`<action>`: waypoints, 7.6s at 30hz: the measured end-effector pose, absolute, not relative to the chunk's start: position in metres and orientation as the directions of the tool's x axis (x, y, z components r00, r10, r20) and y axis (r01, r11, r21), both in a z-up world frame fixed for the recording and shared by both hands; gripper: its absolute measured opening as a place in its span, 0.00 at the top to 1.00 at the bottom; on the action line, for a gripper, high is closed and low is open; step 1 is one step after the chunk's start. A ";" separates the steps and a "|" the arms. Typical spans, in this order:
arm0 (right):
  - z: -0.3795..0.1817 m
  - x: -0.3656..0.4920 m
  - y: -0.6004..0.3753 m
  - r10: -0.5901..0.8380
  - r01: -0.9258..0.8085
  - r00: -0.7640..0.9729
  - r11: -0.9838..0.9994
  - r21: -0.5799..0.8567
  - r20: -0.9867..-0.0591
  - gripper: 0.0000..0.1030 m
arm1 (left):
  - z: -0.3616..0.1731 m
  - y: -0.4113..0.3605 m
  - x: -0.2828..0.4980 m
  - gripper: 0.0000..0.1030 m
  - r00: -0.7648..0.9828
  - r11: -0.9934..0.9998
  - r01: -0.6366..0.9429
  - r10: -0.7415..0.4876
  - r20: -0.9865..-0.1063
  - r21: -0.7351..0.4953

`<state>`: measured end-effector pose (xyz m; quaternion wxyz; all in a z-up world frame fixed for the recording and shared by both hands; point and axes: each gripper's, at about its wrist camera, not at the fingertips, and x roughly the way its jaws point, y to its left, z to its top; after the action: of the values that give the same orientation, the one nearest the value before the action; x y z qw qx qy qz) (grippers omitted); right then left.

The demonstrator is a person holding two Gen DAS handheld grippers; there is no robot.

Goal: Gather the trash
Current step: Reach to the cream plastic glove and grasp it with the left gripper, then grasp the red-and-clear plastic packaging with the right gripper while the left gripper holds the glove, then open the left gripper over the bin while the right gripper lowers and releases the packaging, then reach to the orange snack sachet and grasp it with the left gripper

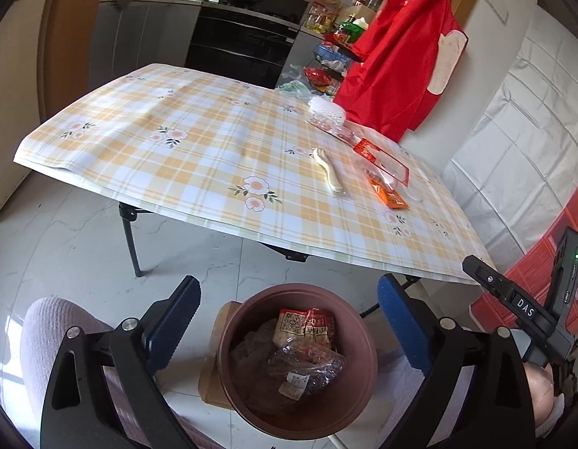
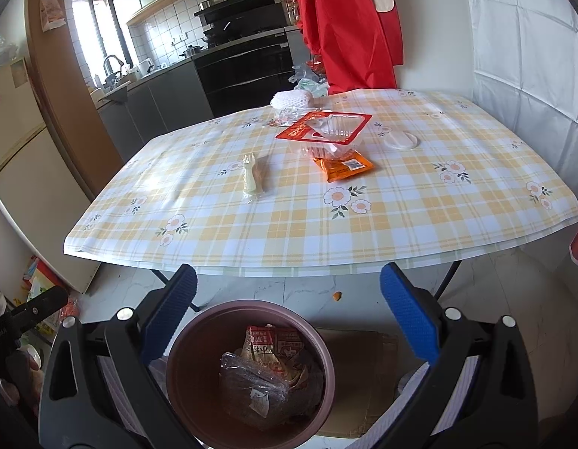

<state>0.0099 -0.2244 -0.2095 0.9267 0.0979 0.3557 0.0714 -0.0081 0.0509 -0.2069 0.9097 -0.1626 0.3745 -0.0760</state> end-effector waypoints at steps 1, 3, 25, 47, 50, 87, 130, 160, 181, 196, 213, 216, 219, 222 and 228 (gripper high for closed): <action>-0.210 0.010 -0.225 0.202 -0.062 0.735 0.971 0.233 -0.647 0.06 | -0.207 0.051 -0.008 0.09 0.708 0.936 0.012 -0.256 -0.658 -0.351; -0.211 0.010 -0.225 0.202 -0.063 0.733 0.971 0.231 -0.650 0.06 | -0.209 0.052 -0.008 0.08 0.706 0.937 0.004 -0.249 -0.663 -0.348; -0.223 0.083 -0.302 0.064 0.080 0.756 0.979 0.188 -0.652 0.06 | -0.207 -0.022 0.142 0.08 0.659 0.966 0.130 -0.252 -0.708 -0.223; -0.228 0.267 -0.343 0.111 0.065 0.731 0.971 0.231 -0.673 0.16 | -0.285 -0.089 0.315 0.36 0.507 0.974 0.130 -0.228 -0.831 -0.188; -0.234 0.298 -0.342 0.121 0.066 0.714 0.969 0.238 -0.690 0.16 | -0.285 -0.089 0.318 0.43 0.515 0.974 0.132 -0.224 -0.827 -0.181; -0.188 0.264 -0.314 0.342 -0.027 0.744 0.874 0.486 -0.574 0.86 | -0.201 0.034 0.161 0.88 0.691 0.934 0.086 -0.307 -0.654 -0.347; -0.133 0.048 -0.247 0.375 -0.227 0.797 0.913 0.341 -0.474 0.86 | -0.235 0.014 0.021 0.51 0.525 0.925 0.138 -0.372 -0.766 -0.354; -0.203 0.024 -0.167 0.463 -0.455 0.487 0.858 0.238 -0.741 0.41 | -0.186 0.097 0.002 0.06 0.762 0.931 -0.180 -0.072 -0.644 -0.318; -0.192 0.031 -0.192 0.484 -0.356 0.539 0.873 0.333 -0.690 0.07 | -0.189 0.090 0.005 0.06 0.755 0.942 -0.161 -0.075 -0.651 -0.295; -0.196 0.054 -0.242 0.355 -0.246 0.609 0.935 0.257 -0.710 0.06 | -0.190 0.065 0.037 0.06 0.735 0.967 -0.099 -0.089 -0.672 -0.237; -0.218 0.118 -0.348 0.216 -0.074 0.647 0.972 0.222 -0.731 0.06 | -0.194 -0.084 0.159 0.06 0.659 0.972 0.176 -0.235 -0.714 -0.157; -0.222 0.133 -0.364 0.194 -0.063 0.652 0.977 0.202 -0.733 0.06 | -0.205 -0.117 0.189 0.06 0.621 0.963 0.208 -0.267 -0.737 -0.174; -0.227 0.146 -0.379 0.182 -0.052 0.653 0.979 0.195 -0.736 0.06 | -0.224 -0.155 0.223 0.06 0.563 0.950 0.216 -0.310 -0.766 -0.226; -0.234 0.159 -0.392 0.179 -0.037 0.653 0.978 0.204 -0.736 0.06 | -0.240 -0.181 0.249 0.06 0.531 0.947 0.208 -0.319 -0.785 -0.244; -0.244 0.176 -0.407 0.182 -0.027 0.653 0.976 0.217 -0.735 0.06 | -0.270 -0.193 0.298 0.35 0.460 0.926 0.078 -0.362 -0.811 -0.369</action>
<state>0.1759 -0.4072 -0.2437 0.9044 0.0937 0.4122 0.0577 0.2982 -0.1928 -0.2702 0.8426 -0.1410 0.5031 -0.1304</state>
